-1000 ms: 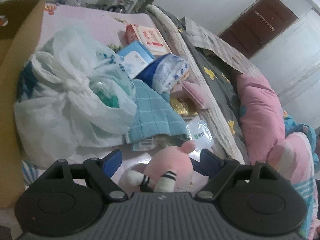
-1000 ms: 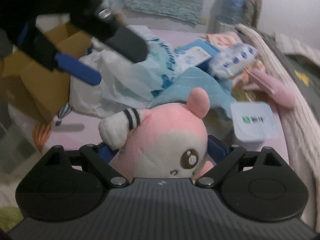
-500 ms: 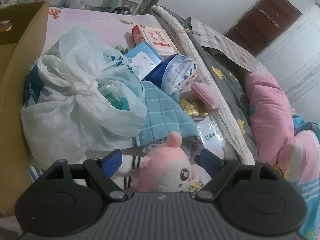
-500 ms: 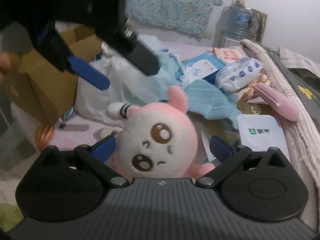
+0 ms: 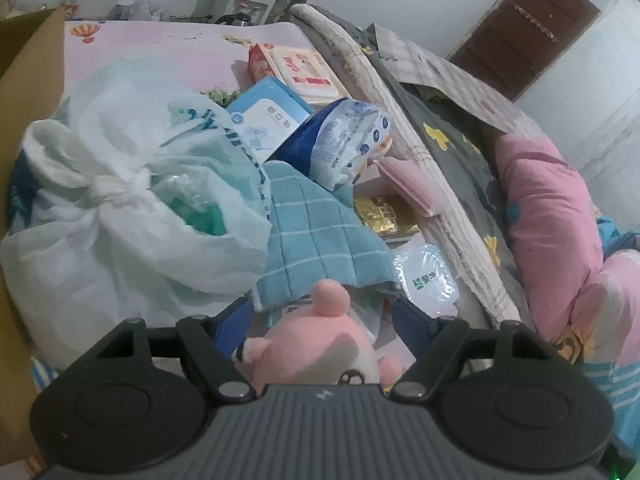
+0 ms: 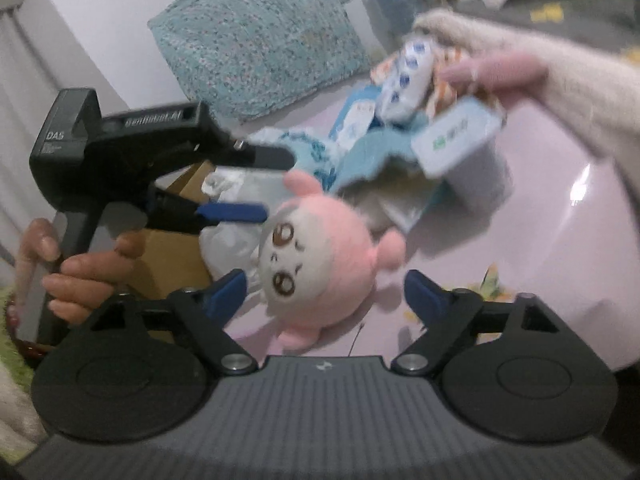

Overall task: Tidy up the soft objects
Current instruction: 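Lift the pink plush toy out of the pile with the left tool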

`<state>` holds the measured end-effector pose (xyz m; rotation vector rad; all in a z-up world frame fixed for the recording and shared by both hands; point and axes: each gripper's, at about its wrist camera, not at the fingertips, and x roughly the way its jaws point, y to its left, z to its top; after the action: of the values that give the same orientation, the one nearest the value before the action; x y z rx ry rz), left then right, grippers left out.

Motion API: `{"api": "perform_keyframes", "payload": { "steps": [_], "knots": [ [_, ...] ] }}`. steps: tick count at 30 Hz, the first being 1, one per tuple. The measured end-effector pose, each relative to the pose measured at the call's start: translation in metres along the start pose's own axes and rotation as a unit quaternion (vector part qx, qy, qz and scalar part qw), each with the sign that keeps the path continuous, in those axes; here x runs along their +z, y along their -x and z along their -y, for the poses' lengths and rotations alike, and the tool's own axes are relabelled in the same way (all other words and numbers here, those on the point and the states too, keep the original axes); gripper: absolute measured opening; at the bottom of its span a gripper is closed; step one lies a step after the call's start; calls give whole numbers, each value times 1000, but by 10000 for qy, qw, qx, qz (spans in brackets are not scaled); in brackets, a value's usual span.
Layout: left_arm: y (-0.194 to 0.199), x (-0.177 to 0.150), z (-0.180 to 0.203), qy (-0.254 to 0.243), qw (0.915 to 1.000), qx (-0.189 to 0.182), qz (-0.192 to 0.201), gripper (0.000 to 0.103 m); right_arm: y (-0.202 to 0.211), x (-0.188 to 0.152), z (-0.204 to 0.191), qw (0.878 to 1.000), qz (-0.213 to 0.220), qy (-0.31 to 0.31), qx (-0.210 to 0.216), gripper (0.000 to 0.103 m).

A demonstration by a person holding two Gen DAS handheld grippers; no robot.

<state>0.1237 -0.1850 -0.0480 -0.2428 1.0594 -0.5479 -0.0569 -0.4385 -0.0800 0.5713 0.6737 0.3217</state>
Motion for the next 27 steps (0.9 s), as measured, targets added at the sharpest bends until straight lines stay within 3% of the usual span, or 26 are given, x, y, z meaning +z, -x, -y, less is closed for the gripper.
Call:
{"api": "perform_keyframes", "payload": {
  "steps": [7,12,27],
  "knots": [
    [-22,-3,1,-3,9996,-4,-270,77,-30,-12,0,9990,-391,-204,-53,55],
    [-27,-7,-2,48,9991,17,-414,77,-29,-10,3,9993,-308,-230,3,51],
    [-22,-29,-9,207,9946,-525,-867,80,-10,5,39,9982,99,-445,-377,52]
  ]
}}
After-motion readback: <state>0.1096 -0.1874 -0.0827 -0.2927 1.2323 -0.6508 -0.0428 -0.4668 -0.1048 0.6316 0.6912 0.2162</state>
